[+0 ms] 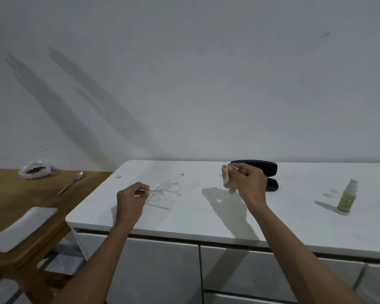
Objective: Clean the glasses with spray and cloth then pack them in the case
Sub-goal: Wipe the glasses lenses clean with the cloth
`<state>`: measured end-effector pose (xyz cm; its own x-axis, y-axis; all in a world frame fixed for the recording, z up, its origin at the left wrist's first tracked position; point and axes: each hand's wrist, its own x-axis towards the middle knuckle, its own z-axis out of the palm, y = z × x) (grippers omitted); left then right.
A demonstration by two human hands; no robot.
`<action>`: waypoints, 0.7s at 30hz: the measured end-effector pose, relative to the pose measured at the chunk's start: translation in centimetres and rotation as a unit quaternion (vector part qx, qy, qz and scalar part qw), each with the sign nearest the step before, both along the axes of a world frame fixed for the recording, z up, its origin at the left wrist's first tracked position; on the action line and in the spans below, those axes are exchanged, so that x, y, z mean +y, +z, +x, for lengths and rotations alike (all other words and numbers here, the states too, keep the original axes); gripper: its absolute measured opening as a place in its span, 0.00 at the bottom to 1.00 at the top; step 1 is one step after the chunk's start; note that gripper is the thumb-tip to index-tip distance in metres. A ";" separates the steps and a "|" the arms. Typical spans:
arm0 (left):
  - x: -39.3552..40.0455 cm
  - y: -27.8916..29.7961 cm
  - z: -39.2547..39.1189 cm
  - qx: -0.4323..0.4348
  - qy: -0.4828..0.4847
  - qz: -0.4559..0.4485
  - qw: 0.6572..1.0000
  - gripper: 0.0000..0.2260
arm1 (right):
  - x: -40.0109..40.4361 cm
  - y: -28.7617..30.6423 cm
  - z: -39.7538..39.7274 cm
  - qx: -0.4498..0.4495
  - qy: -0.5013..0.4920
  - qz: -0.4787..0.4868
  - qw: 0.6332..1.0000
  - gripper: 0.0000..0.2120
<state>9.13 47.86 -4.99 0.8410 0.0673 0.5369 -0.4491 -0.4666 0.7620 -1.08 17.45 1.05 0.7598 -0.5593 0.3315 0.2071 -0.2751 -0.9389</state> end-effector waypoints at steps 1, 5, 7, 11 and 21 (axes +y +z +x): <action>0.0 0.0 0.0 -0.009 0.002 -0.002 1.000 0.09 | -0.2 0.3 -0.1 0.000 0.000 0.004 1.000 0.10; 0.3 -0.1 -0.2 -0.048 -0.001 0.023 0.999 0.12 | -0.7 1.0 -0.7 -0.004 -0.013 0.013 1.000 0.07; 0.3 -0.2 -0.4 -0.067 -0.005 0.068 0.995 0.12 | -0.8 1.3 -1.1 -0.004 -0.009 0.016 1.000 0.08; 0.8 -0.3 -0.2 -0.094 -0.011 0.114 0.989 0.12 | -0.8 1.7 -1.4 0.000 -0.011 0.012 1.000 0.07; 0.9 1.4 -1.4 -0.158 0.030 0.168 0.973 0.21 | -0.7 3.4 -2.4 0.006 0.011 0.013 1.000 0.10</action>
